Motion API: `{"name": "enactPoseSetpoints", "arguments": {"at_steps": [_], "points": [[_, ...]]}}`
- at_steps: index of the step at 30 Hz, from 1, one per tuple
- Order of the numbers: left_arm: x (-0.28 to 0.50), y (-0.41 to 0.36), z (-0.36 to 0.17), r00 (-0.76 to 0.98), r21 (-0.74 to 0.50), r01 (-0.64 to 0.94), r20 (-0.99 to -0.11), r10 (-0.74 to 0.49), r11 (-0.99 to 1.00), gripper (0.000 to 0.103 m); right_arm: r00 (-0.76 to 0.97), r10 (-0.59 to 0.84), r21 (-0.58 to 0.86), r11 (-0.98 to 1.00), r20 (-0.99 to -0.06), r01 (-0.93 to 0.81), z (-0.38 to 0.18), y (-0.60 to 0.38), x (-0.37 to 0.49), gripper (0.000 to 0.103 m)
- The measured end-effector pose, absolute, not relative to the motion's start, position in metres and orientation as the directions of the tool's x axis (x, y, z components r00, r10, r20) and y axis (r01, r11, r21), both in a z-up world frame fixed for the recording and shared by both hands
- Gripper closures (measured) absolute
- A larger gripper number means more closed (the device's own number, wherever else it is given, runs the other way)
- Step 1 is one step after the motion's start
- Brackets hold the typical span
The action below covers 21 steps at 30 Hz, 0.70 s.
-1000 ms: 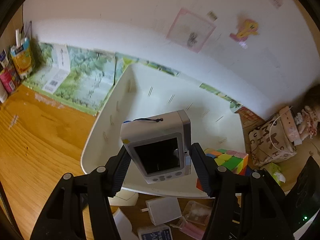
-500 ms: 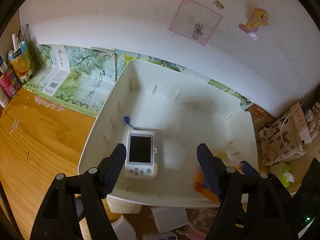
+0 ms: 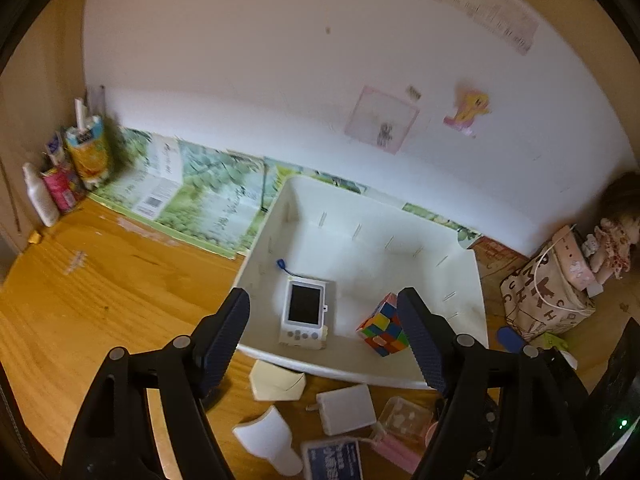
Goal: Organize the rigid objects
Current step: 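Withdraw both grippers from the bin back over the desk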
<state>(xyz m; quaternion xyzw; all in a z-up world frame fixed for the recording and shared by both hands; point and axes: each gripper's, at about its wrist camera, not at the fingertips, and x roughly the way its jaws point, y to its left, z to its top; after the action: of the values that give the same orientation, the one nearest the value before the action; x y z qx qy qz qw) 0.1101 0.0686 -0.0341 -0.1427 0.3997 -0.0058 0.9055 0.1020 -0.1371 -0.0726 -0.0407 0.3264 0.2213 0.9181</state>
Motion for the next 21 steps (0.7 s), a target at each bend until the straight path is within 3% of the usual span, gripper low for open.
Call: {"name": "enactPoseSetpoints", "arguments": {"at_steps": [10,21], "points": [[0.044,0.086,-0.012,0.751,-0.200,-0.155,-0.660,-0.016,0.967,0.023,0.710,0.412,0.101,0.893,-0.571,-0.438,-0.053,-0.143,0.063,0.023],[0.010,0.103,-0.026,0.693,-0.082,-0.231,-0.713,0.105,0.969,0.020,0.689,0.417,0.142,0.896,-0.592,-0.420,-0.062,-0.141,0.036,0.023]]}}
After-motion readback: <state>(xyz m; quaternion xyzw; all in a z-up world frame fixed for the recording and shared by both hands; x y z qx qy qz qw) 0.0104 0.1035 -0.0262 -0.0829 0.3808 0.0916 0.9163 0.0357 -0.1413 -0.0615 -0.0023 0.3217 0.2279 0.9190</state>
